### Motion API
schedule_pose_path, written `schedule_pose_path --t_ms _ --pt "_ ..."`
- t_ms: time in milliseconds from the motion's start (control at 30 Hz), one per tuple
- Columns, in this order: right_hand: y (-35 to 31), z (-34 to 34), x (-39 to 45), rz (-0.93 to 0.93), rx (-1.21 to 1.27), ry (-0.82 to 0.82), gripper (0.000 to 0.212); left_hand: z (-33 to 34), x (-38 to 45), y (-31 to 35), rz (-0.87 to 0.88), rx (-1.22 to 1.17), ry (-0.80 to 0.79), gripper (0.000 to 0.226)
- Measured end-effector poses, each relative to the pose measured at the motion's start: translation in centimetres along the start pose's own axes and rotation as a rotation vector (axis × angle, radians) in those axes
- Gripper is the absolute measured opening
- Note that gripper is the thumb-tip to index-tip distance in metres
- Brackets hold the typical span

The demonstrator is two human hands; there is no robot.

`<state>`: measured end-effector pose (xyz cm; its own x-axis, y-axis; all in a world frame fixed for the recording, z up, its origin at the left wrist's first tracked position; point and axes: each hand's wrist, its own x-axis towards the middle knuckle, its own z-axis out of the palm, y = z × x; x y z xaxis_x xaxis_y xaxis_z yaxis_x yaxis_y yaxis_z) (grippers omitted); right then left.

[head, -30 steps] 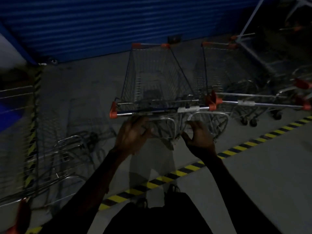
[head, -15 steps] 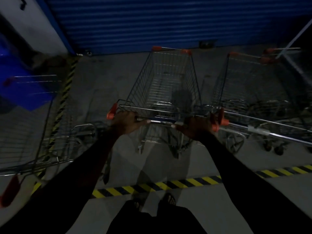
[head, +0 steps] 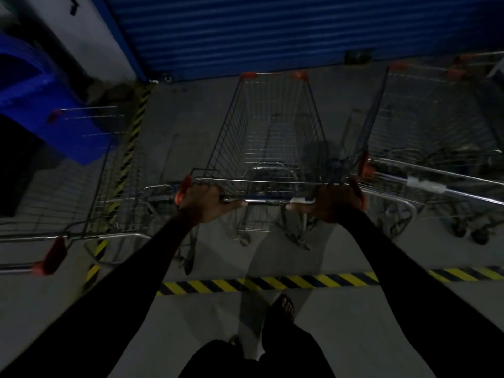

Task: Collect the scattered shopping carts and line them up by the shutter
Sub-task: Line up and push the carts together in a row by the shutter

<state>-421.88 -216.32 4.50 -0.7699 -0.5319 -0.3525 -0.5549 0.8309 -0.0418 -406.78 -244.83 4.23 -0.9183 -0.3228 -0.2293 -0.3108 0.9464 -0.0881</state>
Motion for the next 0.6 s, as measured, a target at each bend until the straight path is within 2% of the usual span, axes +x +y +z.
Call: schedule_pose_path --t_ms 67,167,233,367,467,533,600 --pt "-0.7 0.4 -1.7 -0.007 -0.035 0.006 0.124 0.5 -1.7 -0.3 0.008 -0.012 0.015 0.101" --pt "-1.9 2.1 -4.3 -0.021 -0.019 0.020 0.104 2.1 -4.3 -1.1 0.003 -0.108 -0.007 0.113" --pt "-2.7 3.3 -6.0 -0.033 -0.005 0.031 0.101 3.1 -6.3 -1.7 -0.007 -0.161 0.009 0.115" --pt "-5.2 5.5 -9.5 -0.013 -0.048 0.058 0.107 4.5 -11.2 -3.0 0.023 -0.158 0.010 0.107" --pt "-7.0 7.1 -12.4 -0.030 -0.033 0.075 0.099 5.8 -15.1 -4.0 0.041 -0.175 0.060 0.093" --pt "-8.4 8.0 -14.5 -0.028 -0.012 0.051 0.093 6.5 -17.7 -4.7 0.034 -0.179 0.066 0.096" --pt "-9.6 8.6 -16.3 -0.012 -0.019 0.034 0.097 7.2 -20.2 -5.5 0.020 -0.206 0.059 0.103"
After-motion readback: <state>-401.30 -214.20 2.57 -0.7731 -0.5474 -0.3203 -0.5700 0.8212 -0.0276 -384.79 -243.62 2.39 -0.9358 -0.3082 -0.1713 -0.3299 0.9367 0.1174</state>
